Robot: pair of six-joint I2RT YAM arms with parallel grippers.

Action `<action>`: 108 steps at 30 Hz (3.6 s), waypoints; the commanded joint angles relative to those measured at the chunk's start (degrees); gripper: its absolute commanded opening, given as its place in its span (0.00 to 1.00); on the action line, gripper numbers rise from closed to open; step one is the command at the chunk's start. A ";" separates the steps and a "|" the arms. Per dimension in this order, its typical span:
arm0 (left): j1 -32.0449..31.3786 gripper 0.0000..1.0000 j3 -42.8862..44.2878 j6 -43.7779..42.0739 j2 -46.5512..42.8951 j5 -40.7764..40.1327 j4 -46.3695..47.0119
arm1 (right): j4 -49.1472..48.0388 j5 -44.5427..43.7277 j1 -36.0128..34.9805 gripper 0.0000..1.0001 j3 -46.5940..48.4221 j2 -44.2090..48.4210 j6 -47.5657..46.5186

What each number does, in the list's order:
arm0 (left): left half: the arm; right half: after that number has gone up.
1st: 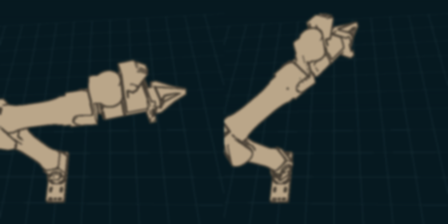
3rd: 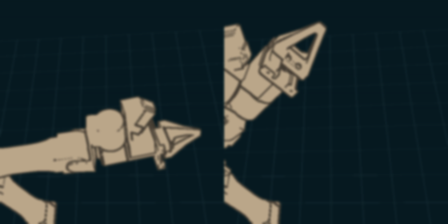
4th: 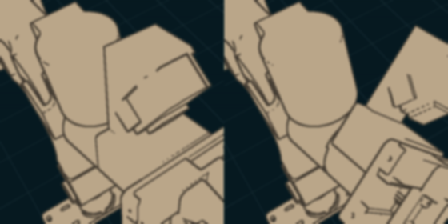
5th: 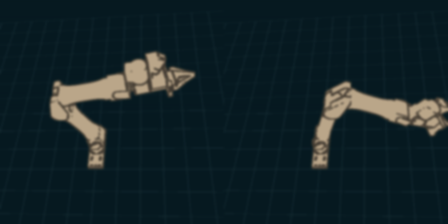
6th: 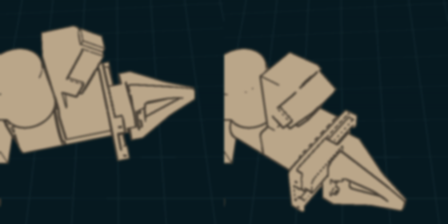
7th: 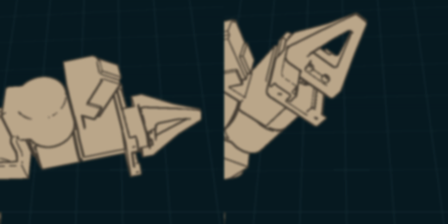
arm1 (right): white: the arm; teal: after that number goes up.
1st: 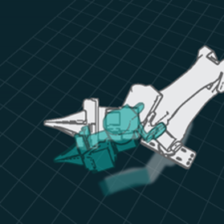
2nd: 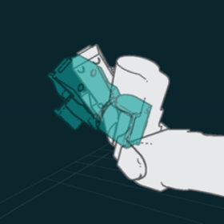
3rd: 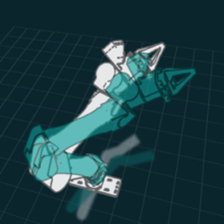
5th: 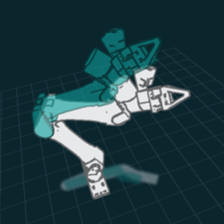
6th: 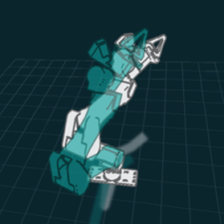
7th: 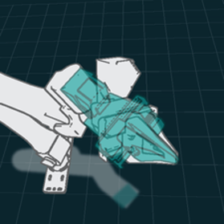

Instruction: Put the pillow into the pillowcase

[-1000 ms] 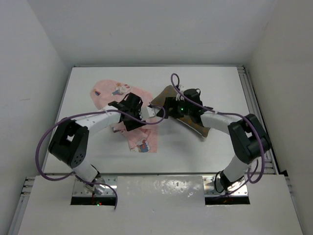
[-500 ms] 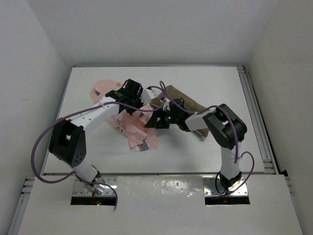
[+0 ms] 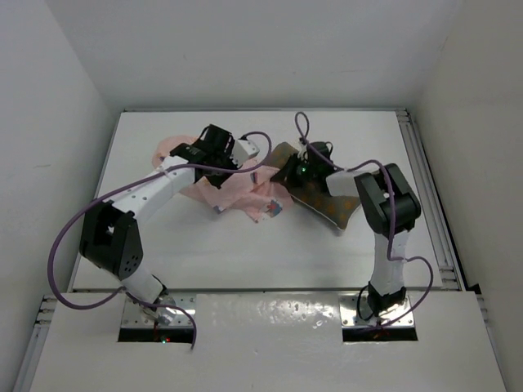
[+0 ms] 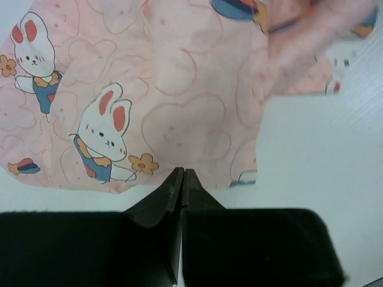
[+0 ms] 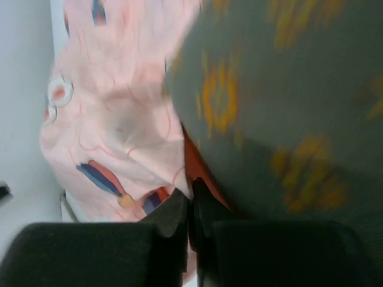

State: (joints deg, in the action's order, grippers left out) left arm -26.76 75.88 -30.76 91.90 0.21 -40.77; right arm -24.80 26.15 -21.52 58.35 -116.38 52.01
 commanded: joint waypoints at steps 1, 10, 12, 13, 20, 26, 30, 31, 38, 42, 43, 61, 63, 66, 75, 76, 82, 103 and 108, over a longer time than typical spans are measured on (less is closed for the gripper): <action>0.57 0.00 0.94 6.84 -1.64 3.39 3.50 | 9.83 -4.00 1.82 0.14 10.26 3.09 -7.52; -1.88 0.31 3.94 4.85 2.67 10.77 3.95 | 15.82 -6.89 8.34 0.94 4.50 12.22 -10.07; -5.55 0.61 1.48 -0.16 3.11 9.56 3.51 | 17.58 -7.34 8.07 0.93 2.83 13.71 -11.22; -6.88 0.68 0.42 -1.39 3.29 7.81 3.86 | 18.29 -7.43 8.07 0.93 2.39 14.16 -11.05; -9.27 0.92 -2.31 -5.08 5.22 -11.18 12.10 | 20.92 -10.50 10.26 0.94 -2.18 20.91 -12.28; -9.89 0.91 -3.62 -6.94 7.24 -9.10 11.95 | 22.51 -10.51 13.16 0.95 -2.88 22.16 -13.60; -9.89 0.89 -6.79 -7.82 7.95 -11.43 15.45 | 23.91 -14.54 14.48 0.99 -2.89 23.12 -15.00; -9.89 0.82 -7.32 -8.95 8.21 -12.59 16.77 | 24.53 -17.07 14.57 0.99 -1.76 23.13 -15.70; -9.54 0.11 -4.43 -13.36 8.47 -15.33 15.82 | 38.83 -25.09 14.22 0.99 17.61 13.30 -31.94; -8.92 0.00 -2.67 -12.74 7.86 -12.96 12.30 | 39.33 -21.87 12.29 0.99 22.70 7.05 -36.88; -8.57 0.00 -2.05 -11.87 7.60 -12.69 11.43 | 35.21 -20.19 11.42 0.99 20.95 6.69 -37.67; -3.21 0.00 5.78 -1.85 6.01 1.70 -0.71 | 28.22 -9.09 9.12 0.00 20.50 -5.53 -29.78; -2.94 0.00 5.51 -1.93 6.10 2.16 -0.62 | 27.26 -9.45 10.35 0.00 18.39 -2.55 -28.99; -2.86 0.00 4.46 -2.28 6.19 2.17 0.52 | 21.56 -11.38 11.93 0.00 8.84 4.28 -27.05; -5.49 0.12 0.24 -3.78 7.77 -2.75 5.00 | 18.29 -17.72 14.05 0.00 -8.41 24.34 -29.68; -5.58 0.13 0.41 -3.69 7.86 -1.97 5.09 | 18.64 -17.71 13.96 0.00 -9.03 27.49 -30.03; -6.02 0.01 3.65 1.05 8.39 -2.67 5.62 | 24.61 -18.07 13.87 0.00 -11.59 37.51 -31.62; -5.67 0.00 8.85 8.27 6.72 1.38 -0.01 | 11.35 -4.89 -8.44 0.00 -11.76 32.71 -23.53; -5.67 0.00 7.27 7.74 6.37 0.06 0.69 | 12.57 -2.78 -13.37 0.00 -10.89 31.39 -28.18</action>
State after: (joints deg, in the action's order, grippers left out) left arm -32.36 83.68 -23.27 100.53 0.62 -41.76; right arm -6.92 19.03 -32.77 43.31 -85.58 26.44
